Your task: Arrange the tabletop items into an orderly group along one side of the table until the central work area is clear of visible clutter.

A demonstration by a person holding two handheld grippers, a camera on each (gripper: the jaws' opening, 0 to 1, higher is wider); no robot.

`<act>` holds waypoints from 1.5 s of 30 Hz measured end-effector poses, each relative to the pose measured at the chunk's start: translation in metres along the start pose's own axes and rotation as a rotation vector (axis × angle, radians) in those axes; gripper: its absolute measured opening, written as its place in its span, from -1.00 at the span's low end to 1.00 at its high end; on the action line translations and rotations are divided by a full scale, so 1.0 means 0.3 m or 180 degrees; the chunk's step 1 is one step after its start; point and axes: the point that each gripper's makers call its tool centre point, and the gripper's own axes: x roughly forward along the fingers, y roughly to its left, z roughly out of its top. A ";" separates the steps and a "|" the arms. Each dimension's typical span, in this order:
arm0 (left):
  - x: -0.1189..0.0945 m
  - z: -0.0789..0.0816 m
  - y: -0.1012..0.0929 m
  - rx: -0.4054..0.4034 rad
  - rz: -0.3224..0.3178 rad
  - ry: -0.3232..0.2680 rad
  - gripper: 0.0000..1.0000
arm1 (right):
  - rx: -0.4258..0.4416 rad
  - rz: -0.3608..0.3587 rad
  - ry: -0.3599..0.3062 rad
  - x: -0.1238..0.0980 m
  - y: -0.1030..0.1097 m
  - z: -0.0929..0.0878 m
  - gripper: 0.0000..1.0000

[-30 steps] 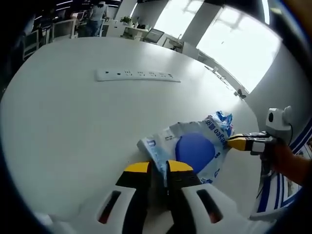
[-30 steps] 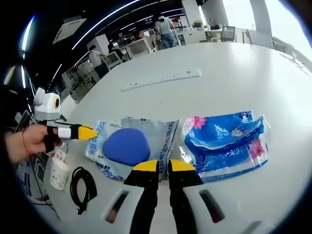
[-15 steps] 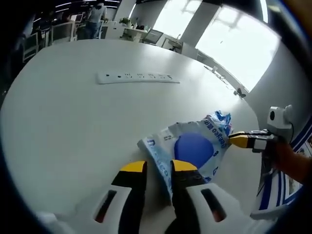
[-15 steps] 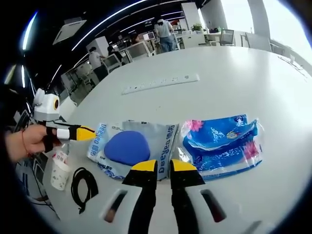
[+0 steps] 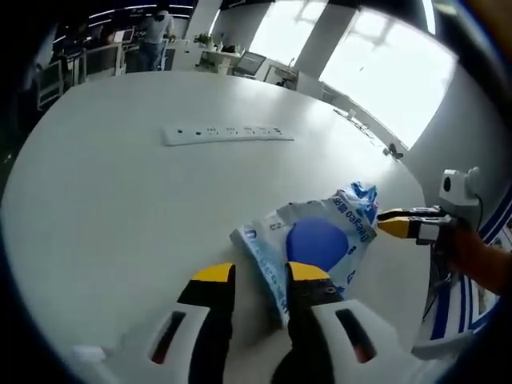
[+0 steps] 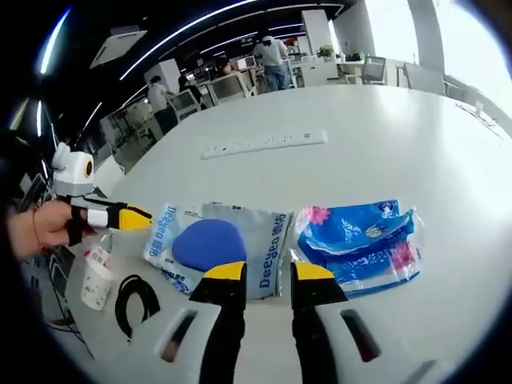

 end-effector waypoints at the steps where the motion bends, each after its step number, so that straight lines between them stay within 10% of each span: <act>1: -0.003 0.005 0.003 0.0008 0.0005 -0.0011 -0.52 | -0.0011 -0.0001 -0.0001 -0.002 0.000 0.002 -0.54; 45: -0.181 0.002 -0.022 0.0176 0.0044 -0.0100 0.07 | -0.0213 0.0286 -0.0068 -0.112 0.102 0.075 0.10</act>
